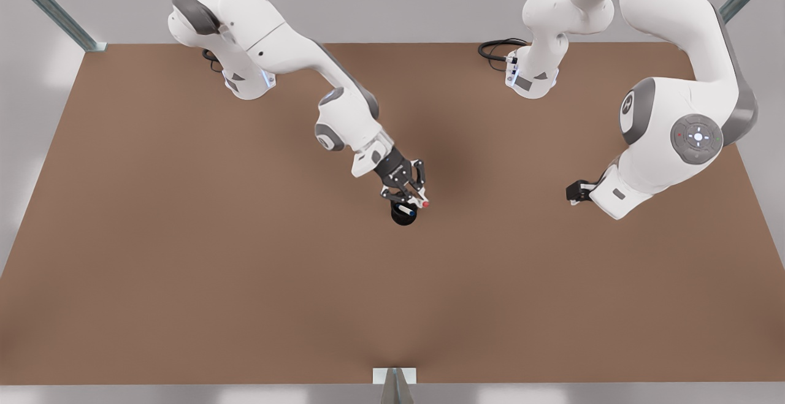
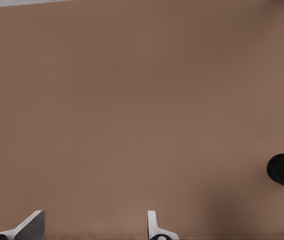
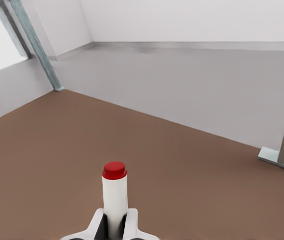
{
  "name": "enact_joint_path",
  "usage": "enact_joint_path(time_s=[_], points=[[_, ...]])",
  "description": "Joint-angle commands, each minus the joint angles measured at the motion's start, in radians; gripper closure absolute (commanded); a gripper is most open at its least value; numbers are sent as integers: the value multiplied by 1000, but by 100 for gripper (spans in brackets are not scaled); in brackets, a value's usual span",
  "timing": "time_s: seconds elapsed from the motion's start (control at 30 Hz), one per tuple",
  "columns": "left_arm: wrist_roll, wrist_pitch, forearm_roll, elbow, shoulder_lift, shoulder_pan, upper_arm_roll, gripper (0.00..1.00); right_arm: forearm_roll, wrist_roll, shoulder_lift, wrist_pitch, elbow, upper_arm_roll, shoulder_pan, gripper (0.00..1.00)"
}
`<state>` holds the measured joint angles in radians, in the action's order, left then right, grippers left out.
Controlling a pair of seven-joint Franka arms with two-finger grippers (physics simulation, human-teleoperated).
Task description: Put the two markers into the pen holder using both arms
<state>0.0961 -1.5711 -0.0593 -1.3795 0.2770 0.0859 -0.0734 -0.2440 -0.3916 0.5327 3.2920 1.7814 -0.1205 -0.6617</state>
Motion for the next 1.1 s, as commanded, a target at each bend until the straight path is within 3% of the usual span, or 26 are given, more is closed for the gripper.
enact_joint_path(time_s=[0.0,0.4,0.43,0.47,0.5,0.6,0.63,0.67,0.8,0.87,0.93,0.97,1.07], points=[[-124,11,3,0,-1,0,0,0,0,-118,6,70,6,5,-4,78],[-136,11,9,0,7,-2,0,0,-41,-118,61,189,115,70,-56,76],[-136,11,9,0,8,-2,0,0,-41,-118,61,199,139,71,-61,55],[-136,11,9,0,11,-2,0,0,-41,-118,61,207,145,71,-59,12],[-136,11,9,0,13,-2,0,0,-40,-118,61,207,145,73,-59,2],[-136,11,9,-1,13,-2,0,0,-40,-110,40,192,141,73,-41,0],[-136,11,9,0,13,-2,0,0,-41,-102,-25,68,132,85,-3,0],[-136,11,9,0,13,-2,0,0,-44,-104,-137,-300,38,79,77,0],[-133,11,7,0,13,1,0,0,-26,42,-390,-1024,-51,76,307,0],[-134,11,7,0,14,1,0,0,161,253,-476,-1253,-46,71,485,0],[-133,13,12,0,14,1,0,0,198,275,-566,-1508,-28,75,565,0],[-131,19,26,0,21,1,0,0,218,373,-597,-1540,1,130,568,0],[-131,29,29,0,22,0,1,0,252,433,-547,-1618,-31,124,613,0]])
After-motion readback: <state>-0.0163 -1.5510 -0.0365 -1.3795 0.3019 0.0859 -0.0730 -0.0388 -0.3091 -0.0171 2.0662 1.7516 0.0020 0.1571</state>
